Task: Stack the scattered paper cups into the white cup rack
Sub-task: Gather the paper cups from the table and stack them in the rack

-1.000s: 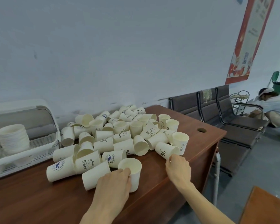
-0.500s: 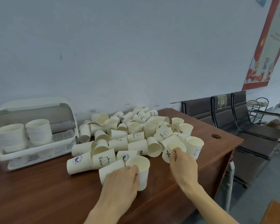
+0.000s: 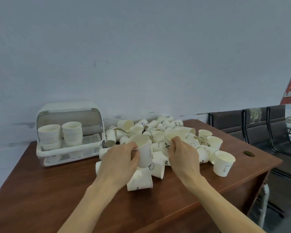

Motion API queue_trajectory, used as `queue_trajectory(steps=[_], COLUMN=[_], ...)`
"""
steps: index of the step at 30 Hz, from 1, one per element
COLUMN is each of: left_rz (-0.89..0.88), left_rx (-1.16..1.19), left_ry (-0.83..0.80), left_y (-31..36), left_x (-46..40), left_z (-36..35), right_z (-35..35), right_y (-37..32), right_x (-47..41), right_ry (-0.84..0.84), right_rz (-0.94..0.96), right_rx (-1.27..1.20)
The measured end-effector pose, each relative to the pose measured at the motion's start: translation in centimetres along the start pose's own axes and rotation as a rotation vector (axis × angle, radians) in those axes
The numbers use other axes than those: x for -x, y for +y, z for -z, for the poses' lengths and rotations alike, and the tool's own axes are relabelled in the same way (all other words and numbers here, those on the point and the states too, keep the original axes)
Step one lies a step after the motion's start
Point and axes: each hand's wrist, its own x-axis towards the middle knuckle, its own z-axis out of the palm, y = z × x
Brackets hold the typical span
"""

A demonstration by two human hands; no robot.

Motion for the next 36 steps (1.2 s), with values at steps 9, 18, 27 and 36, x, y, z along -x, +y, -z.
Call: queue_trajectory(steps=[9,18,27,36], left_rz=[0.085,0.174,0.232,0.336], left_rx=[-0.161,-0.267,-0.386,-0.556], left_ry=[0.055,0.074,0.105,0.144], left_y=[-4.5,-8.7,-12.3,-17.1], left_x=[-1.1,-0.8,-0.4,-2.9], left_z=[3.3,6.8,10.3,13.3], right_z=[-0.9,-2.8,-6.0,-9.3], right_y=[-5.8,-12.8,-18.0,-24.9], right_x=[-1.5,-2.1,-3.8,-8.0], right_ry=[-0.046,-0.115,-0.148,-0.169], right_rz=[0.159,0.323,0.449,0.568], right_rx=[-0.06,-0.12,-0.143,-0.157])
